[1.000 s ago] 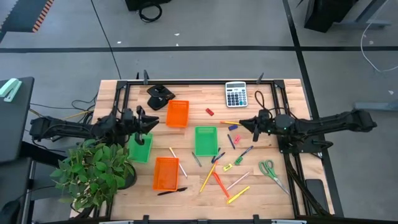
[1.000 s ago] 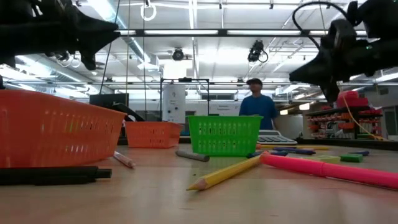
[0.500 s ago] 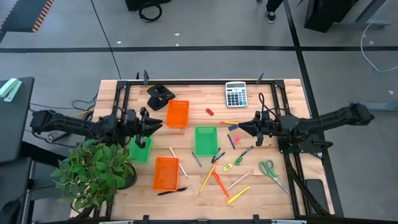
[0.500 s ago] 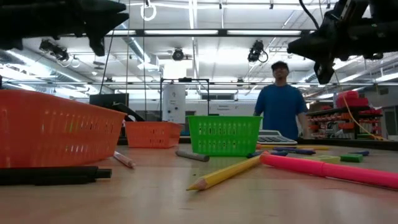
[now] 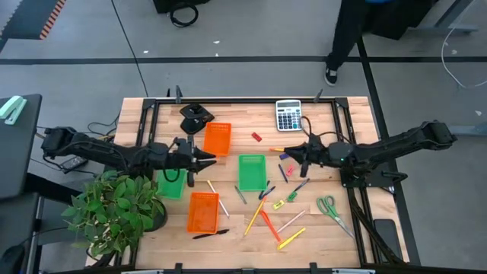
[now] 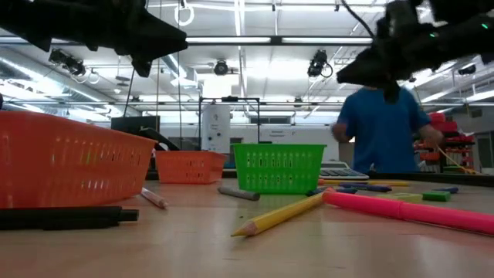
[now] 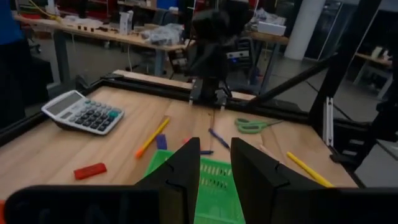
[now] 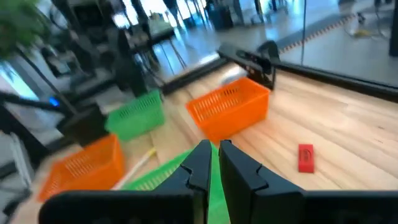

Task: Sort crayons/erasers/pens/pencils in bins
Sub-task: Put the yellow pencil into the right green basket

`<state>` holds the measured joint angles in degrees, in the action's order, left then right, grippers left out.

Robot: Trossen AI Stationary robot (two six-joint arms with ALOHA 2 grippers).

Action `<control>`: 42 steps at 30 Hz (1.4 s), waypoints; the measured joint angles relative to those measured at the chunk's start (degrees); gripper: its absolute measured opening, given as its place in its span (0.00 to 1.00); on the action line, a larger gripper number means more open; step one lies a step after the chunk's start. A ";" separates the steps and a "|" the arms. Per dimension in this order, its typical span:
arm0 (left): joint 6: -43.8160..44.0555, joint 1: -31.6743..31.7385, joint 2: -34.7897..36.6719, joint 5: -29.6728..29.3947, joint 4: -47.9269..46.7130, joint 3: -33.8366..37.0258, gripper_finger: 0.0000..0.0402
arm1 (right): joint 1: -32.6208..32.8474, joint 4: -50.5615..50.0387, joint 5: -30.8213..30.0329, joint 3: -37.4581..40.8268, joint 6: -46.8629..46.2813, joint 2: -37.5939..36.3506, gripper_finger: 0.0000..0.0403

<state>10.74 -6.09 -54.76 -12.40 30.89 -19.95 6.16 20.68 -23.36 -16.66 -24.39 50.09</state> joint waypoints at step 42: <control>-0.23 -2.12 -8.62 -0.02 9.18 -0.08 0.22 | -24.07 -36.47 22.06 -31.68 36.33 45.41 0.32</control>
<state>10.51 -8.21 -63.37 -12.43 40.07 -20.03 -17.91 -15.79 -1.30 -48.34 11.94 95.50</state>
